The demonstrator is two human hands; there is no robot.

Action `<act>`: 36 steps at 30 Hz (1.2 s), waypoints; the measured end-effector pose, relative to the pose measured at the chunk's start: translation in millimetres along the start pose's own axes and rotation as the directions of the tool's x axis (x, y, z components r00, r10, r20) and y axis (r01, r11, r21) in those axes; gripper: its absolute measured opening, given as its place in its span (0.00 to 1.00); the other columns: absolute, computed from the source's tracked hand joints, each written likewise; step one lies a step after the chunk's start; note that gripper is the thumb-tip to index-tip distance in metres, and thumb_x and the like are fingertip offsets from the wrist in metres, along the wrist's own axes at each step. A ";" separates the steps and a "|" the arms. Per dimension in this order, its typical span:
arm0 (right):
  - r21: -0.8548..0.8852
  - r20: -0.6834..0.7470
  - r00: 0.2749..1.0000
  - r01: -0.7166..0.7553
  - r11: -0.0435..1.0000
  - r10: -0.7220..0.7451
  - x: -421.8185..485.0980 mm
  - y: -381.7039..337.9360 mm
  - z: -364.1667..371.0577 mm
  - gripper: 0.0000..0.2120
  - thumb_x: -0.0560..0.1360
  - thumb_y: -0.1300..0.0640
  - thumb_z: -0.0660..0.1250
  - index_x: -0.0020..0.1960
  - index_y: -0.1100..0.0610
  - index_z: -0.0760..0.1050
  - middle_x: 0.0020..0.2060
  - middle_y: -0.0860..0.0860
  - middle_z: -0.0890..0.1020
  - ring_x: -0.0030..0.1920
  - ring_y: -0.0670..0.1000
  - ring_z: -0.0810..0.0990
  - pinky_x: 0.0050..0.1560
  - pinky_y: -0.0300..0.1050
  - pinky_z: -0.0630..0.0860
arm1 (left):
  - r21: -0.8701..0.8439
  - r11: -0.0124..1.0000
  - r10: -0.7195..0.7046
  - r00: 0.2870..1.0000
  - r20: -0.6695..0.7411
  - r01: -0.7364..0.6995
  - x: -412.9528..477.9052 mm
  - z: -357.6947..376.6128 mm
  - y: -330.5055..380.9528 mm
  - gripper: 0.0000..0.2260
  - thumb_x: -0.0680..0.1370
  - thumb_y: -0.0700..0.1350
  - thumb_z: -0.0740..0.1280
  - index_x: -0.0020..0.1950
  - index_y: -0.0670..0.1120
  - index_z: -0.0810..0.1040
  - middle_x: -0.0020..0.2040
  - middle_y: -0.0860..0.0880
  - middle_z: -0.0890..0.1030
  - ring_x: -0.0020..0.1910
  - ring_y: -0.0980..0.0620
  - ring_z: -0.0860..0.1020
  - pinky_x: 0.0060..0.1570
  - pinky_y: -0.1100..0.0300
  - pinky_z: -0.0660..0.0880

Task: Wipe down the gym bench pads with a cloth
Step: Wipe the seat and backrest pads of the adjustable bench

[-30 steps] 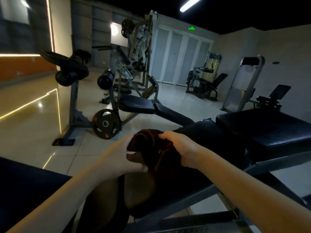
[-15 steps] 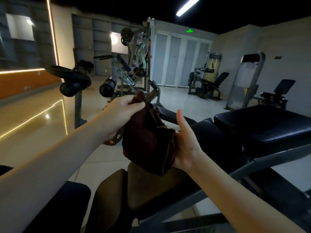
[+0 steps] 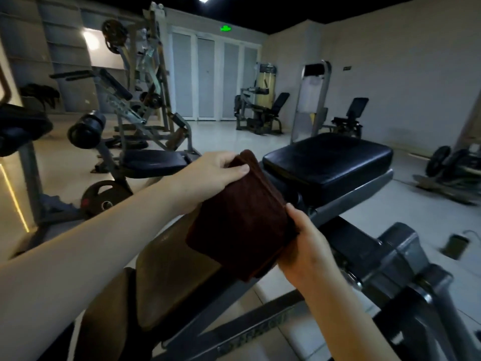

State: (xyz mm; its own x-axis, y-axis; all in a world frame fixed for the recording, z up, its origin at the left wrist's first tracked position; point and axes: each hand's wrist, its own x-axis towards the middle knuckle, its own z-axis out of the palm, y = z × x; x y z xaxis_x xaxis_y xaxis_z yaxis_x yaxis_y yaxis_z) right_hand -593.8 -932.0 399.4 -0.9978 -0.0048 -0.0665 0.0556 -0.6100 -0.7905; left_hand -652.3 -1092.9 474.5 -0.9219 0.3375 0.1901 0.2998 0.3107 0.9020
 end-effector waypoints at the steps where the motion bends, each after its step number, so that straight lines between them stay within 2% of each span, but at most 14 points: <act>1: -0.052 -0.040 0.997 0.058 0.997 -0.060 -1.7 -6.6 -5.3 0.13 0.81 0.53 0.58 0.52 0.57 0.80 0.45 0.53 0.86 0.45 0.50 0.85 0.46 0.47 0.77 | -0.010 1.000 -0.003 1.000 0.020 0.003 6.6 7.7 -0.4 0.07 0.81 0.46 0.63 0.52 0.47 0.80 0.50 0.46 0.83 0.51 0.50 0.82 0.56 0.55 0.77; 4: -0.322 -0.180 0.916 0.290 0.901 -0.359 0.8 -22.2 -22.2 0.12 0.81 0.52 0.59 0.48 0.55 0.79 0.42 0.50 0.86 0.46 0.49 0.85 0.46 0.45 0.78 | -0.079 0.997 0.019 0.997 0.077 -0.013 23.7 30.7 -3.0 0.08 0.82 0.47 0.63 0.57 0.49 0.79 0.52 0.48 0.84 0.52 0.50 0.82 0.55 0.55 0.78; 6: -0.564 -0.201 0.763 0.422 0.710 -0.614 9.5 -23.3 -34.9 0.12 0.82 0.52 0.59 0.46 0.55 0.78 0.41 0.51 0.84 0.45 0.48 0.83 0.45 0.46 0.78 | -0.090 0.995 0.052 0.993 0.104 -0.042 30.1 46.6 -3.1 0.08 0.82 0.46 0.62 0.58 0.50 0.78 0.51 0.50 0.84 0.51 0.52 0.82 0.49 0.58 0.79; 9: -0.853 -0.125 0.571 0.355 0.382 -0.811 33.4 -10.7 -54.9 0.08 0.81 0.52 0.59 0.48 0.55 0.73 0.42 0.49 0.76 0.41 0.46 0.76 0.44 0.48 0.73 | 0.028 0.993 0.112 0.992 0.058 -0.114 38.2 64.6 -10.6 0.08 0.82 0.45 0.61 0.58 0.47 0.78 0.52 0.47 0.83 0.51 0.49 0.81 0.51 0.54 0.79; 10: -0.897 -0.132 0.538 0.293 0.332 -0.832 40.9 -5.3 -59.3 0.06 0.80 0.53 0.62 0.52 0.55 0.72 0.46 0.50 0.75 0.45 0.47 0.75 0.47 0.50 0.74 | 0.113 0.984 0.136 0.990 0.038 -0.140 40.1 67.1 -15.4 0.09 0.82 0.45 0.62 0.57 0.45 0.79 0.52 0.47 0.82 0.51 0.49 0.81 0.52 0.54 0.78; 12: -0.915 -0.193 0.455 0.235 0.326 -0.869 51.5 8.3 -63.6 0.14 0.77 0.55 0.66 0.60 0.57 0.69 0.55 0.52 0.72 0.55 0.50 0.72 0.59 0.52 0.73 | 0.272 0.947 0.173 0.985 0.029 -0.174 42.9 68.9 -26.7 0.07 0.81 0.46 0.63 0.53 0.46 0.79 0.48 0.50 0.82 0.49 0.52 0.79 0.46 0.60 0.76; 15: -0.923 -0.117 0.236 0.334 0.193 -0.965 49.8 35.3 -51.0 0.22 0.76 0.53 0.64 0.67 0.58 0.66 0.68 0.57 0.67 0.70 0.51 0.64 0.73 0.49 0.60 | 0.237 0.964 0.122 0.993 0.004 -0.119 45.1 66.4 -40.7 0.05 0.79 0.47 0.66 0.47 0.48 0.78 0.43 0.49 0.81 0.43 0.50 0.81 0.38 0.57 0.79; 18: -0.907 0.086 0.339 0.416 0.067 -0.937 51.0 68.0 -33.6 0.30 0.76 0.44 0.61 0.75 0.51 0.58 0.77 0.54 0.54 0.77 0.51 0.51 0.76 0.54 0.49 | 0.301 0.943 0.155 0.988 -0.024 -0.141 49.9 62.4 -46.0 0.06 0.78 0.50 0.68 0.45 0.48 0.78 0.42 0.50 0.80 0.44 0.52 0.80 0.43 0.56 0.79; 20: -0.898 0.097 0.417 0.429 0.102 -0.904 61.8 78.0 -29.3 0.35 0.76 0.41 0.60 0.78 0.47 0.50 0.79 0.51 0.46 0.78 0.52 0.44 0.75 0.61 0.43 | 0.381 0.893 0.243 0.969 0.039 -0.239 45.6 59.4 -43.4 0.06 0.78 0.50 0.67 0.47 0.48 0.79 0.45 0.53 0.80 0.46 0.61 0.79 0.49 0.61 0.78; 22: -0.889 0.054 0.427 0.431 0.151 -0.903 70.9 78.5 -27.1 0.35 0.75 0.41 0.59 0.78 0.46 0.48 0.79 0.50 0.45 0.78 0.51 0.41 0.75 0.63 0.41 | 0.497 0.795 0.304 0.938 0.168 -0.347 37.8 53.6 -39.6 0.11 0.76 0.53 0.68 0.56 0.52 0.77 0.55 0.57 0.76 0.53 0.67 0.73 0.56 0.66 0.73; 25: -0.873 0.020 0.408 0.451 0.182 -0.913 77.2 83.1 -25.1 0.33 0.76 0.44 0.57 0.78 0.46 0.49 0.79 0.49 0.45 0.78 0.52 0.41 0.75 0.62 0.39 | 0.605 0.715 0.079 0.901 0.426 -0.349 26.5 32.8 -44.5 0.41 0.69 0.57 0.75 0.74 0.63 0.52 0.72 0.68 0.52 0.70 0.67 0.53 0.70 0.64 0.57; 28: -0.843 -0.043 0.418 0.472 0.257 -0.908 78.4 92.9 -20.2 0.32 0.78 0.47 0.54 0.78 0.41 0.44 0.79 0.45 0.44 0.78 0.49 0.40 0.76 0.60 0.39 | 0.739 0.528 -0.132 0.819 0.558 -0.419 26.2 18.7 -57.4 0.61 0.61 0.58 0.80 0.64 0.72 0.27 0.68 0.72 0.26 0.72 0.66 0.32 0.76 0.56 0.43; 30: -0.818 -0.064 0.424 0.497 0.291 -0.904 77.0 101.3 -18.4 0.32 0.78 0.48 0.52 0.78 0.40 0.41 0.78 0.44 0.43 0.78 0.48 0.40 0.76 0.57 0.38 | 0.778 0.411 -0.141 0.810 0.570 -0.475 29.4 21.5 -64.1 0.65 0.59 0.58 0.81 0.60 0.69 0.20 0.65 0.70 0.20 0.71 0.63 0.27 0.77 0.53 0.43; 36: -0.778 -0.070 0.469 0.527 0.342 -0.880 60.1 150.0 -10.2 0.31 0.80 0.49 0.49 0.78 0.41 0.39 0.78 0.44 0.43 0.78 0.49 0.41 0.75 0.55 0.39 | 0.812 0.299 -0.178 0.807 0.563 -0.501 26.4 23.2 -63.1 0.71 0.56 0.55 0.83 0.63 0.65 0.18 0.65 0.63 0.17 0.72 0.56 0.27 0.77 0.52 0.47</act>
State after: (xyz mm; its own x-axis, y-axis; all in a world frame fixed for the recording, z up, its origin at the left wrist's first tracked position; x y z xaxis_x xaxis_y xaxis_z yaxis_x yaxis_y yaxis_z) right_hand -645.1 -1015.7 270.6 -0.5144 0.5900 0.6224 -0.4781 0.4052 -0.7793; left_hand -689.9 -1083.0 413.6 -0.6591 0.7174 -0.2256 0.7507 0.6455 -0.1407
